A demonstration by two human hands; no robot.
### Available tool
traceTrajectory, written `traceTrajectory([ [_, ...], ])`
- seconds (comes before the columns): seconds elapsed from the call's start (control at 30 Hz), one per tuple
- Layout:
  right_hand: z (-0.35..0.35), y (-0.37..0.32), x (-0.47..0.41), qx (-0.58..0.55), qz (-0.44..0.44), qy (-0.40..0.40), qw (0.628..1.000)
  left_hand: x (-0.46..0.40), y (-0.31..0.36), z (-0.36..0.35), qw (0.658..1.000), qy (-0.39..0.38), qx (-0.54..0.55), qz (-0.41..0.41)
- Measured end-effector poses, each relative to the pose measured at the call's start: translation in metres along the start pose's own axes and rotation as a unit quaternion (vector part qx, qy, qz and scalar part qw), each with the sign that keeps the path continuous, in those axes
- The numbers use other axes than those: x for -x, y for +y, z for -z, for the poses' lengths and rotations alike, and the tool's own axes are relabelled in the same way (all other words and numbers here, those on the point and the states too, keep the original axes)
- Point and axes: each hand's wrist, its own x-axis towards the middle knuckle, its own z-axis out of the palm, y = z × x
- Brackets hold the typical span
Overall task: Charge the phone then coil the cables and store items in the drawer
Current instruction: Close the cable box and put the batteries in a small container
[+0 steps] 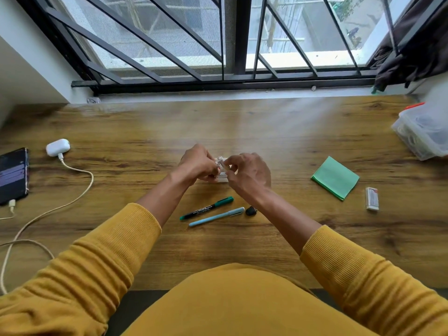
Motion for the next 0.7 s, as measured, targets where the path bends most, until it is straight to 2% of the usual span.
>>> traceTrajectory([
  [0.13, -0.001, 0.000, 0.001, 0.067, 0.047, -0.034, 0.996, 0.001, -0.001, -0.001, 1.000, 0.007, -0.004, -0.011],
  [0.33, -0.004, -0.002, -0.004, 0.044, 0.027, -0.012, 0.999, 0.002, 0.002, 0.002, 0.993, -0.022, -0.108, -0.048],
  [0.47, -0.006, -0.001, -0.011, 0.016, 0.021, 0.003, 1.000, 0.004, 0.002, 0.001, 0.972, 0.016, -0.215, -0.089],
  [0.7, -0.009, 0.004, -0.018, 0.029, 0.030, 0.005, 0.999, 0.007, -0.007, -0.003, 0.943, 0.091, -0.269, -0.172],
])
